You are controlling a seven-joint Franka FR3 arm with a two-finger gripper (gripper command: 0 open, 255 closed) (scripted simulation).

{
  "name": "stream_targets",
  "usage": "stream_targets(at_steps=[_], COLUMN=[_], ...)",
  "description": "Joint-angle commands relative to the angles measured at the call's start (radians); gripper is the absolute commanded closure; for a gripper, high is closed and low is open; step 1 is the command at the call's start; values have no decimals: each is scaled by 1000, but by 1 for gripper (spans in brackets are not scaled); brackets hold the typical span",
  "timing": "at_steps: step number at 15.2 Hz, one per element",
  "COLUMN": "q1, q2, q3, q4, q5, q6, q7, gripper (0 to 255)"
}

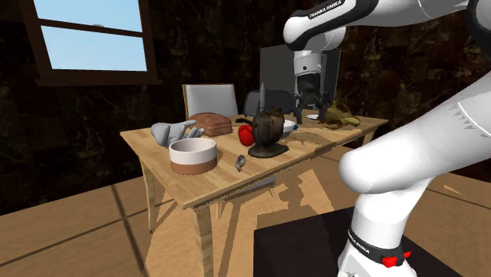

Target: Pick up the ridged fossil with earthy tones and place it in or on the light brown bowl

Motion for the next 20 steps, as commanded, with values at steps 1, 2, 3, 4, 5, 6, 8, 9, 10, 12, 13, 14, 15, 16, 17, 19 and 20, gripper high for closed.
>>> stream_targets(at_steps=[1,2,3,4,5,6,8,9,10,12,13,14,15,16,17,19,20], q1=[8,13,18,23,27,31,39,43,46,51,52,54,55,56,56,56,56], q2=[21,32,45,59,74,91,130,151,174,224,250,278,308,338,370,437,472], q3=[40,60,80,100,121,141,181,201,221,261,280,300,319,338,357,393,410], q4=[-7,-12,-15,-17,-18,-17,-12,-7,-2,14,24,34,47,60,75,108,126], q5=[44,66,87,108,129,148,186,203,219,248,261,272,281,289,296,302,303], q6=[23,37,51,66,82,98,133,151,170,209,229,249,269,289,310,351,371], q7=[66,99,131,162,193,225,286,317,347,408,438,468,498,528,559,621,653], gripper=[0,0,0,0,0,0,0,0,0,0,0,0,0,0,0,0,0])
